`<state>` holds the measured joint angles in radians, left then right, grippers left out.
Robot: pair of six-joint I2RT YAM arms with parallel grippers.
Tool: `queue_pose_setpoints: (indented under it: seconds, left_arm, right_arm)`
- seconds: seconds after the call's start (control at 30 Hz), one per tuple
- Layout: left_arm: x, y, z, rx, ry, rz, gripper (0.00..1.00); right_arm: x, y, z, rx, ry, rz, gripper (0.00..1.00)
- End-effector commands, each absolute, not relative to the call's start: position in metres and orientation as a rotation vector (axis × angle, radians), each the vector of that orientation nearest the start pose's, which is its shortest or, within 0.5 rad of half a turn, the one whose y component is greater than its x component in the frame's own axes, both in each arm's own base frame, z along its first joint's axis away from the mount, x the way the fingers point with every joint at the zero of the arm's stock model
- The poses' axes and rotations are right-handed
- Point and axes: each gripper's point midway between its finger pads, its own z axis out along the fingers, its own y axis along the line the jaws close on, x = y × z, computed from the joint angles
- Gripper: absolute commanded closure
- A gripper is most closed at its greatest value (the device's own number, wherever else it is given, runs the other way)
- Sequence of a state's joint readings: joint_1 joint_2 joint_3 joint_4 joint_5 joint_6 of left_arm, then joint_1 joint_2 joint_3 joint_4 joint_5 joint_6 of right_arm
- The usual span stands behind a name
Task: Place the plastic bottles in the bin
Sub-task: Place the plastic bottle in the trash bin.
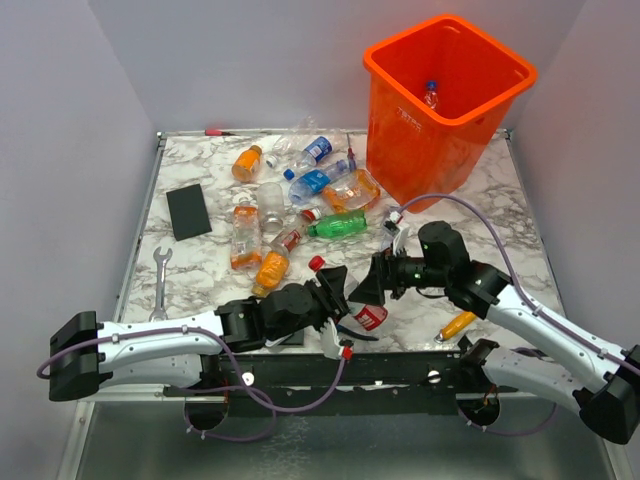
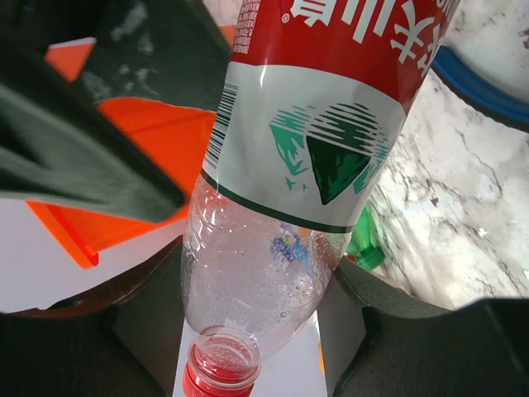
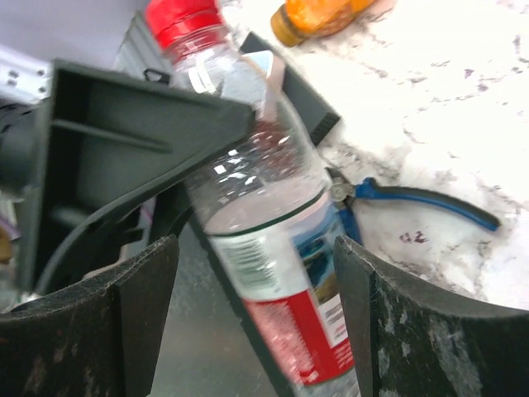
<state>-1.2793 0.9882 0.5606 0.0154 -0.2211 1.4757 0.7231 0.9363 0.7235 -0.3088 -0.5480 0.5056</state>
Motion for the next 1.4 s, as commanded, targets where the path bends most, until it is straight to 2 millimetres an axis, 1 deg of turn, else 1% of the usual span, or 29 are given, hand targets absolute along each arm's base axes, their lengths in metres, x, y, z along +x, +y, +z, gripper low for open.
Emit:
queue_pose_setpoints:
  seconds: [0.0, 0.07, 0.13, 0.23, 0.33, 0.43, 0.57, 0.67, 0.73, 0.77, 0.8, 0.83, 0.9, 0.93, 0.97, 1.03, 1.13, 1.2, 1.23, 1.3, 1.37]
  left_arm:
    - [0.164, -0.312, 0.241, 1.719, 0.479, 0.267, 0.88]
    - [0.162, -0.309, 0.24, 1.716, 0.481, 0.259, 0.89]
    - [0.16, -0.307, 0.239, 1.708, 0.486, 0.239, 0.91]
    - [0.156, -0.307, 0.238, 1.698, 0.49, 0.2, 0.91]
    - [0.154, -0.308, 0.237, 1.699, 0.487, 0.184, 0.91]
    - [0.154, -0.31, 0.238, 1.69, 0.486, 0.177, 0.91]
    - [0.153, -0.312, 0.244, 1.665, 0.482, 0.162, 0.91]
    - [0.152, -0.312, 0.249, 1.645, 0.483, 0.154, 0.91]
    - [0.153, -0.311, 0.249, 1.642, 0.487, 0.156, 0.89]
    - [0.153, -0.311, 0.249, 1.642, 0.489, 0.156, 0.85]
    - [0.153, -0.31, 0.248, 1.64, 0.493, 0.156, 0.8]
    - [0.153, -0.31, 0.248, 1.636, 0.498, 0.152, 0.73]
    - [0.152, -0.309, 0.251, 1.599, 0.527, 0.121, 0.52]
    - [0.152, -0.308, 0.253, 1.572, 0.551, 0.094, 0.18]
    - [0.152, -0.307, 0.254, 1.551, 0.575, 0.074, 0.03]
    - [0.154, -0.304, 0.252, 1.525, 0.627, 0.053, 0.01]
    - [0.159, -0.294, 0.251, 1.458, 0.728, 0.022, 0.01]
    - [0.162, -0.284, 0.258, 1.367, 0.799, -0.017, 0.01]
    - [0.162, -0.279, 0.262, 1.317, 0.834, -0.042, 0.01]
    - [0.164, -0.27, 0.273, 1.147, 0.948, -0.159, 0.01]
    - [0.168, -0.26, 0.29, 0.924, 1.074, -0.301, 0.01]
  right_arm:
    - [0.167, 0.266, 0.202, -0.564, 2.134, 1.082, 0.21]
    - [0.169, 0.26, 0.212, -0.573, 2.074, 1.044, 0.19]
    - [0.166, 0.258, 0.22, -0.615, 2.018, 1.05, 0.17]
    - [0.155, 0.262, 0.218, -0.712, 2.009, 1.089, 0.17]
    - [0.141, 0.273, 0.214, -0.789, 2.019, 1.195, 0.19]
    - [0.136, 0.282, 0.208, -0.813, 2.045, 1.235, 0.22]
    - [0.135, 0.288, 0.194, -0.824, 2.108, 1.231, 0.32]
    - [0.133, 0.29, 0.188, -0.828, 2.131, 1.229, 0.37]
    - [0.134, 0.29, 0.187, -0.818, 2.136, 1.219, 0.45]
    - [0.135, 0.289, 0.188, -0.811, 2.133, 1.21, 0.5]
    - [0.136, 0.288, 0.189, -0.802, 2.125, 1.201, 0.54]
    - [0.138, 0.287, 0.192, -0.792, 2.113, 1.189, 0.58]
    - [0.143, 0.284, 0.201, -0.765, 2.078, 1.162, 0.61]
    - [0.146, 0.281, 0.206, -0.746, 2.061, 1.144, 0.62]
    - [0.149, 0.279, 0.212, -0.724, 2.039, 1.125, 0.63]
    - [0.16, 0.271, 0.226, -0.649, 2.006, 1.06, 0.64]
    - [0.18, 0.251, 0.256, -0.487, 1.923, 0.954, 0.64]
    - [0.189, 0.238, 0.283, -0.388, 1.832, 0.922, 0.64]
    - [0.19, 0.233, 0.299, -0.355, 1.778, 0.925, 0.64]
    - [0.194, 0.224, 0.326, -0.287, 1.672, 0.933, 0.64]
    - [0.195, 0.221, 0.347, -0.245, 1.582, 0.963, 0.64]
